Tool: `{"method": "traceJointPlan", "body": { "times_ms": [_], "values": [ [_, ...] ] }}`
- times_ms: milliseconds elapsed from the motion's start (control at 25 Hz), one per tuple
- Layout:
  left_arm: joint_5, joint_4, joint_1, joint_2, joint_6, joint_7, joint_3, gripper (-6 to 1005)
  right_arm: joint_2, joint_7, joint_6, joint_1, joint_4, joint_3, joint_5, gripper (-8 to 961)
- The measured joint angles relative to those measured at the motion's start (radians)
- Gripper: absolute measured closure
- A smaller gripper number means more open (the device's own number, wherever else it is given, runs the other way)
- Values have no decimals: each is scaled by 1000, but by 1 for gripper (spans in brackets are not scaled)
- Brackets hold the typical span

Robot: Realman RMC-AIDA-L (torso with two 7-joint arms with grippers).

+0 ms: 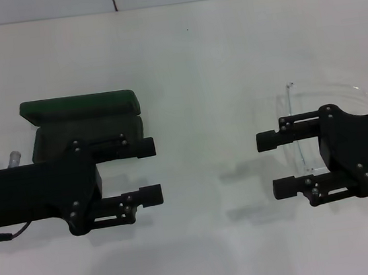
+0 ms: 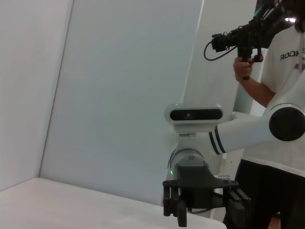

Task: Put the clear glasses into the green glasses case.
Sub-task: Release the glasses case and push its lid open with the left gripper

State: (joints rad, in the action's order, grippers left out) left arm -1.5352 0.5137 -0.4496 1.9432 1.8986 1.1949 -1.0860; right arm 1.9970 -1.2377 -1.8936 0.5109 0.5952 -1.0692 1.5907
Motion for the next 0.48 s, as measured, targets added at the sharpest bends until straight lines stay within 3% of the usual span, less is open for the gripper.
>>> {"method": "traceJointPlan", "body": {
  "times_ms": [480],
  "values": [
    [0, 0, 3, -1, 1, 0, 0, 317, 2, 0, -7, -2, 0, 0, 0, 301]
  ]
}}
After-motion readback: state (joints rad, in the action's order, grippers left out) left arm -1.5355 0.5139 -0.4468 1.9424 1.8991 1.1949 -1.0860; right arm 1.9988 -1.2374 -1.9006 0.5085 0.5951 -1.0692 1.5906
